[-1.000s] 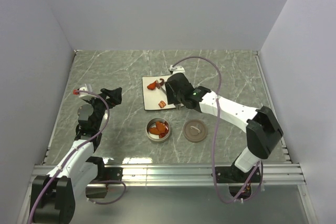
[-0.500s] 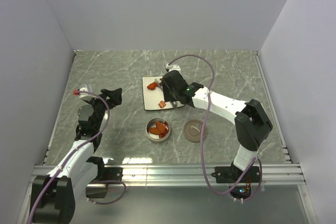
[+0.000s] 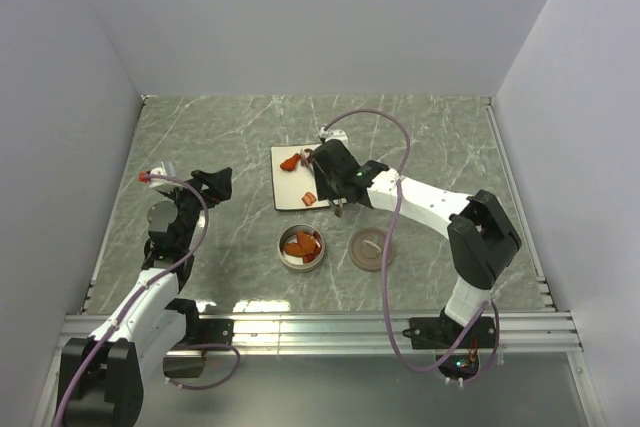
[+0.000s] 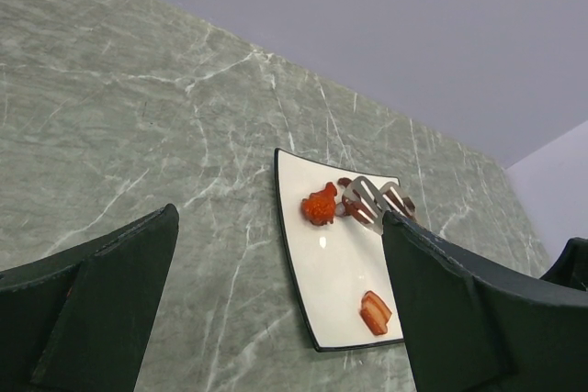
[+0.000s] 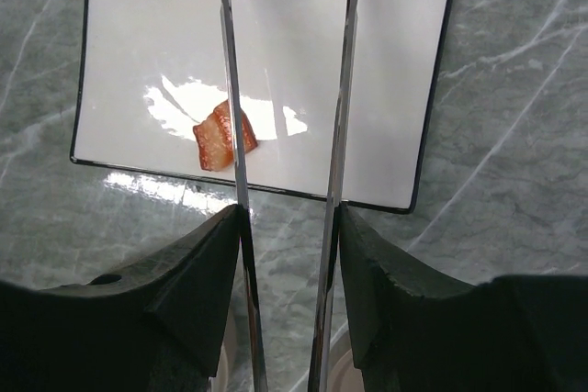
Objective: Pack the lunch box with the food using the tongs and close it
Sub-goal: Pick up the food using the clamp
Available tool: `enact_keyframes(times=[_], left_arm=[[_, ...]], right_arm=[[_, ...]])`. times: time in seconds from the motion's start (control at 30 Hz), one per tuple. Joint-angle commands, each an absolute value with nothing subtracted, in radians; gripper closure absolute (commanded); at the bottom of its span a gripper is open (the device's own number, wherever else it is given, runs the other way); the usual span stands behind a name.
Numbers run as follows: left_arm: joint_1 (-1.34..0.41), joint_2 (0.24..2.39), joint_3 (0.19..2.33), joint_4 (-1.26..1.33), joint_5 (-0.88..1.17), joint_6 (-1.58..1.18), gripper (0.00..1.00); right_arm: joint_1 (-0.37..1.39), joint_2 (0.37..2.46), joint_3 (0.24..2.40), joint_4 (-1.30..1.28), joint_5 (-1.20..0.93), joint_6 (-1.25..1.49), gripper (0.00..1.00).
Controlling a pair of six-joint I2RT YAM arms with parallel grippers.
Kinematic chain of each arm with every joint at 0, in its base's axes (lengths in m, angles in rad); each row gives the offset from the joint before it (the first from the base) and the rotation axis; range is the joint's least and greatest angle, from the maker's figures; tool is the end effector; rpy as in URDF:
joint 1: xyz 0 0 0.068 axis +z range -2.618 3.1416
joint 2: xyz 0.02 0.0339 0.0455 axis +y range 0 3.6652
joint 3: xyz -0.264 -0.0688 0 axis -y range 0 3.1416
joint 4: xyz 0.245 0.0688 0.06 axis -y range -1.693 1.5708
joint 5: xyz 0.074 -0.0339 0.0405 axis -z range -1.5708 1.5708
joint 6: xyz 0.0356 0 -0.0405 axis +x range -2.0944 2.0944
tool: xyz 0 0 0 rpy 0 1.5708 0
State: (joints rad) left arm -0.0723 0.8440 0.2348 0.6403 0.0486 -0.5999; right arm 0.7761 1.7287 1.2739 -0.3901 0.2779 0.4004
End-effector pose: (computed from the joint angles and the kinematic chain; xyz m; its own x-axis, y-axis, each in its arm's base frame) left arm 0.1887 -0.0154 0.2232 -0.0425 -0.5623 -0.8258 0.1170 0.8181 -0.5630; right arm 0.2779 0.2591 0.2395 -0.7034 -0.1652 -0.6913 -0.2926 0.9537 0.0698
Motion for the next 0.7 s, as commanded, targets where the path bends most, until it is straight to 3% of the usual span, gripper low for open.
enact_keyframes(times=[0.0, 0.67], left_arm=[[-0.067, 0.828, 0.229, 0.680, 0.064, -0.614, 0.00], [-0.067, 0.839, 0.232, 0.686, 0.069, -0.614, 0.01]], right_arm=[[0.772, 1.671, 1.244, -0.420, 0.334, 0.420, 0.47], [0.784, 1.605, 1.223, -0.400, 0.284, 0.411, 0.47]])
